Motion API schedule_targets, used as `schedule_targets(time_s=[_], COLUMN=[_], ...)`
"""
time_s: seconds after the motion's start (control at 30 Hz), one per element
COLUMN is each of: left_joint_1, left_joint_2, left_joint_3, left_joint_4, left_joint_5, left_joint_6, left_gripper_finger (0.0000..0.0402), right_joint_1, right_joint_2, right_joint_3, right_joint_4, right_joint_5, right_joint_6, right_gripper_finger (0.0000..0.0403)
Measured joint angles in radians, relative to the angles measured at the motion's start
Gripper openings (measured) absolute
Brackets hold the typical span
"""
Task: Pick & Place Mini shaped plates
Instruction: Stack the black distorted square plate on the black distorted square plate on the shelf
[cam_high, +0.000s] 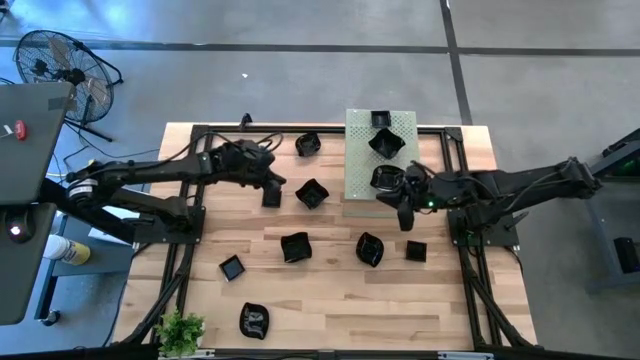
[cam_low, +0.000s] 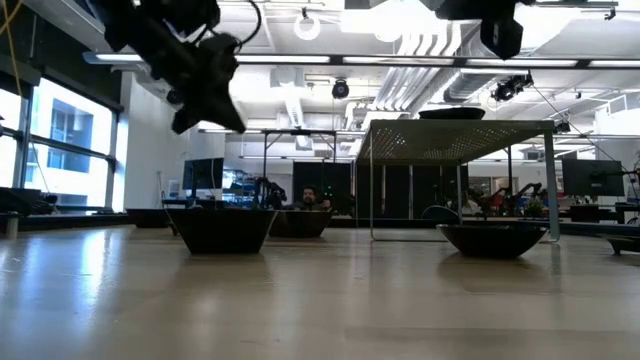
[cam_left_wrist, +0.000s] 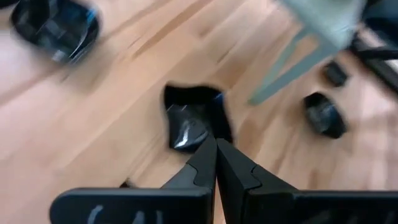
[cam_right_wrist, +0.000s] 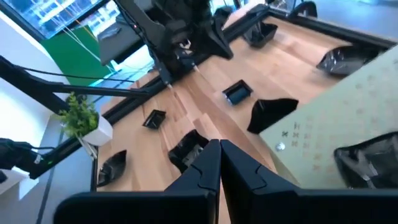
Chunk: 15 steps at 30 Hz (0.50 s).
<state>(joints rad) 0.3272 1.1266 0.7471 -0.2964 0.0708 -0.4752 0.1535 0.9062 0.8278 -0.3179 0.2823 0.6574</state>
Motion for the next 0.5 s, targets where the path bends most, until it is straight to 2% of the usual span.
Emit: schedule_targets(time_s=[0.27, 0.5], left_joint_1=[0.056, 0.071], left_joint_2=[0.023, 0.121], left_joint_3=[0.000, 0.001], left_joint_4=[0.010, 0.049], left_joint_5=[0.003, 0.036], left_joint_6=[-0.152, -0.137], left_gripper_finger=[0.0005, 0.0016], right_joint_1=[-0.024, -0.047], right_joint_2=[-0.011, -0.011], right_joint_3=[0.005, 0.005], right_joint_4=[-0.007, -0.006], right_joint_5=[0.025, 0.025], right_joint_6=[-0.037, -0.056], right_gripper_finger=[0.0004, 0.0005])
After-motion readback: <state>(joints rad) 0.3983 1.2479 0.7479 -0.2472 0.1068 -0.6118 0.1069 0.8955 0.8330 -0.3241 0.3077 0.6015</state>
